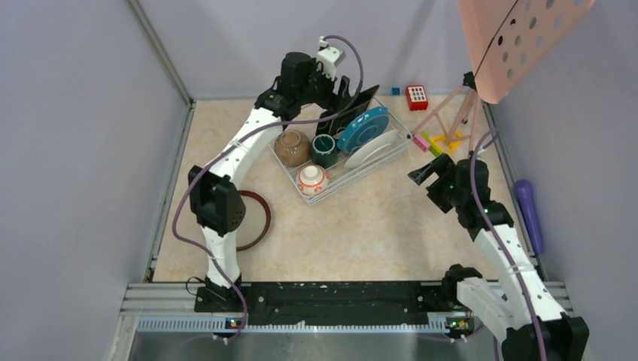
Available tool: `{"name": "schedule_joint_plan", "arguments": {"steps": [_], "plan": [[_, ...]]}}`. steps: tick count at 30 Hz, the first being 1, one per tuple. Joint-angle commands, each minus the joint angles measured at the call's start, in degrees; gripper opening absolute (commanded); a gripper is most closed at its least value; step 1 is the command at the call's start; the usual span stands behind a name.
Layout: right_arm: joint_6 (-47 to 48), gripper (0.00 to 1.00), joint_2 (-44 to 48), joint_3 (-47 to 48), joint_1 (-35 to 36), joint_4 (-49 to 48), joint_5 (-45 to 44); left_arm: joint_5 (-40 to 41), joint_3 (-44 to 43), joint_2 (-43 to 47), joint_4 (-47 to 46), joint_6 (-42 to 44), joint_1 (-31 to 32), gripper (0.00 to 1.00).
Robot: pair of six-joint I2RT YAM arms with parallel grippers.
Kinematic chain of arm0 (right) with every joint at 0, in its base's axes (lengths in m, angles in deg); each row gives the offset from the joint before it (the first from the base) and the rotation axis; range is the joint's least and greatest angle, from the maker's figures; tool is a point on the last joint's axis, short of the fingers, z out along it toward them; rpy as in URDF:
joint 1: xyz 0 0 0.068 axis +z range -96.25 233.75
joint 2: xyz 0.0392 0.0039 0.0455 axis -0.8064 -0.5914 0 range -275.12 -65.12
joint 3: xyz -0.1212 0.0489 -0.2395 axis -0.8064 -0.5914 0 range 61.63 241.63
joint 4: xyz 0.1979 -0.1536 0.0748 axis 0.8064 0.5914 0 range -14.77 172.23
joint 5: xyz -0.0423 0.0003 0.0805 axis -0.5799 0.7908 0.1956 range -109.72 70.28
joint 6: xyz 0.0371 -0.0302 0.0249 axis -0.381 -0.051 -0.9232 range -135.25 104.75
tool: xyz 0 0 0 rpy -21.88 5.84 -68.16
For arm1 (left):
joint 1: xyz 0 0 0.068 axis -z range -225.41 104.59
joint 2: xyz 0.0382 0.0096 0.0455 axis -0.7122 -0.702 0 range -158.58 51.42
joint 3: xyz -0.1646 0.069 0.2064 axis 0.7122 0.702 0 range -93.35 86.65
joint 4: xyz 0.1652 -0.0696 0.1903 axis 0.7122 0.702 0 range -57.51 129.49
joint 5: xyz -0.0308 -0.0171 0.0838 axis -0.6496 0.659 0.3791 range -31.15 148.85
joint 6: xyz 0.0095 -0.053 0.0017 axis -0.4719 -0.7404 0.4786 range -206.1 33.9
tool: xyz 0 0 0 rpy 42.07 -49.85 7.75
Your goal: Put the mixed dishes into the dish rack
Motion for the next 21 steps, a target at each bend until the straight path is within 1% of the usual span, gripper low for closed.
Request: {"name": "schedule_joint_plan", "arguments": {"steps": [1, 3, 6, 10, 14, 15, 17, 18, 21], "plan": [[-3.9, 0.9, -4.5, 2.7, 1.6, -3.6, -1.5, 2.4, 7.8, 11.7, -8.1, -4.2, -0.3, 0.81], [-5.5, 0.89, -6.4, 2.5, 5.6, -8.0, -2.4, 8.4, 12.9, 17.3, -9.0, -8.0, -0.3, 0.81], [-7.2, 0.89, -10.9, 5.1, 14.4, -8.8, -7.9, 17.3, 22.1, 25.1, -8.7, -14.4, -0.4, 0.84], [-14.1, 0.89, -16.5, 8.6, 23.8, -6.7, -15.4, 28.0, 34.4, 35.9, -2.8, -22.1, -0.5, 0.85], [-19.8, 0.87, -21.4, 9.4, 30.4, -11.3, -19.9, 37.3, 47.4, 48.1, 0.7, -25.8, -1.1, 0.88], [-20.6, 0.86, -23.1, 9.9, 31.5, -12.8, -20.1, 38.6, 50.1, 51.3, 1.8, -26.6, -1.5, 0.89], [-21.9, 0.78, -26.9, 12.2, 33.5, -14.4, -19.9, 38.5, 54.7, 56.6, 5.0, -27.8, -2.9, 0.9], [-22.7, 0.77, -28.7, 13.6, 34.8, -14.8, -20.0, 38.3, 55.9, 58.8, 7.1, -28.2, -3.7, 0.9], [-24.1, 0.75, -34.0, 17.3, 37.5, -15.3, -21.0, 37.3, 57.8, 63.4, 15.1, -28.6, -4.8, 0.91]]}}
